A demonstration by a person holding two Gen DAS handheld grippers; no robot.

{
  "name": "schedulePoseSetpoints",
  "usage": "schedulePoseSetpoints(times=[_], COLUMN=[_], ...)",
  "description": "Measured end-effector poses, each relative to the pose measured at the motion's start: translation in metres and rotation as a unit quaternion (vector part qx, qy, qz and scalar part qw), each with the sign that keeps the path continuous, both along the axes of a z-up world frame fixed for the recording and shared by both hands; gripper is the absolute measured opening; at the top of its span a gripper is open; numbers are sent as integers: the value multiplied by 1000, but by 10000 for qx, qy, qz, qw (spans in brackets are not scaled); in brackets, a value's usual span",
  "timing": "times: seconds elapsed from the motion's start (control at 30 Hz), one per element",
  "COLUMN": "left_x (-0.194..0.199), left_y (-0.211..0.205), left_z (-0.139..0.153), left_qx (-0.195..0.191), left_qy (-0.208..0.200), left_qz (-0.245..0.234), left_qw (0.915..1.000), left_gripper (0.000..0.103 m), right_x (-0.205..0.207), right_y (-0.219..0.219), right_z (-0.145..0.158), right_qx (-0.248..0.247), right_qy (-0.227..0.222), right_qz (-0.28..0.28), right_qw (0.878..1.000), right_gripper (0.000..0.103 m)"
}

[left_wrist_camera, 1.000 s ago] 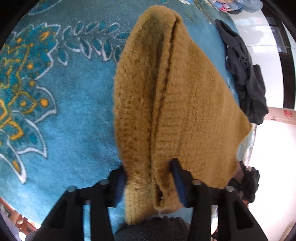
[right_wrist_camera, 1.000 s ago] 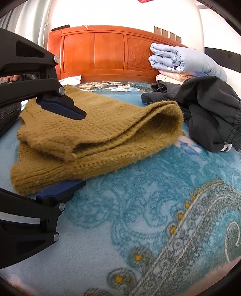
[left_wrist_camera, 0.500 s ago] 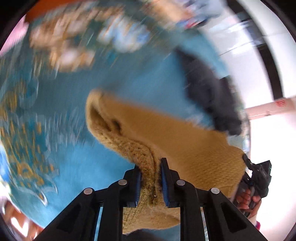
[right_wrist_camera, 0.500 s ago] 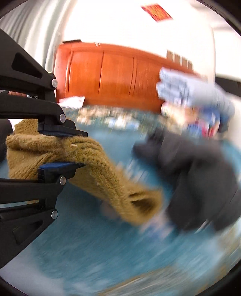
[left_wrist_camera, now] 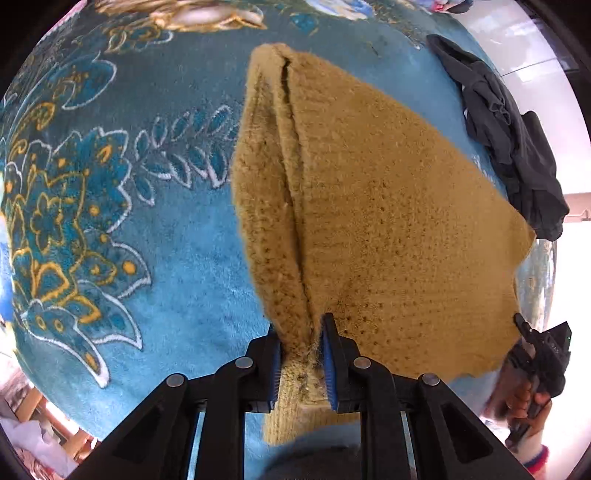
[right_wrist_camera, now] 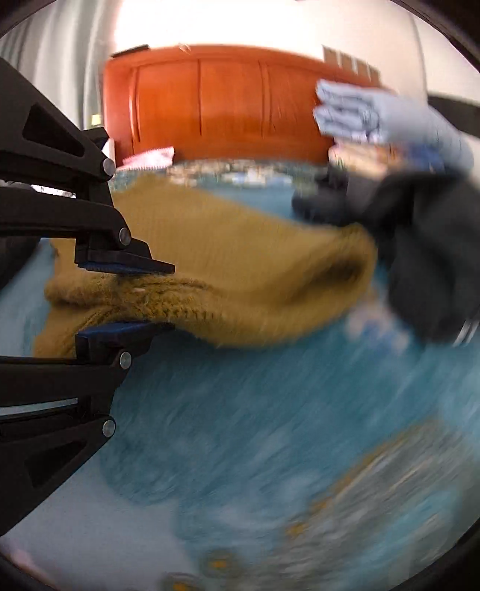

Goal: Fold clothes
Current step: 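Fold the vest edge over with the right gripper while the left gripper holds the vest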

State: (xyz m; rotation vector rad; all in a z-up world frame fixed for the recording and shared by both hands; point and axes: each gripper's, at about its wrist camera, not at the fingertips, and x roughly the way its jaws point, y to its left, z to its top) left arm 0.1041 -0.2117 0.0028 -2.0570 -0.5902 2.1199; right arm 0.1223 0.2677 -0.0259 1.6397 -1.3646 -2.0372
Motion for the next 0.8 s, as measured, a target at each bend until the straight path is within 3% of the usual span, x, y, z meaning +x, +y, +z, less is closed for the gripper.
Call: schedulePoseSetpoints(times=[0.2,0.3,0.37,0.43,0.5,0.53,0.63,0.8], left_x=[0,7,16,25,29,29,26,26], left_y=[-7,-12,-8,7,41,63,127,176], left_z=[24,34,50,72,84,86,79,19], left_qx=[60,-545,-803,-330,253,365,334,175], left_qy=[80,26,206,631,851,886,845,424], left_qz=[158,432,605,716,457,274,-223,-188], left_qw=[9998,9976,9947,9949,9950,9950,9956,9988], left_gripper=[25,27,27,27,27,27,27,27], right_x=[-1,-6,-7,-7,-8,-9,-10,-9], right_y=[3,-3,-3,-3,-8,-9,-14,-17], right_z=[3,7,6,6,7,8,12,22], right_qx=[-77,53,119,176,254,279,297,262], right_qy=[-5,16,-12,-35,-60,-67,-27,38], right_qz=[-84,-23,-26,-22,-61,-78,-113,-178], right_qw=[9999,10000,9999,9998,9996,9996,9995,9995], right_gripper=[23,23,23,23,23,23,23,23])
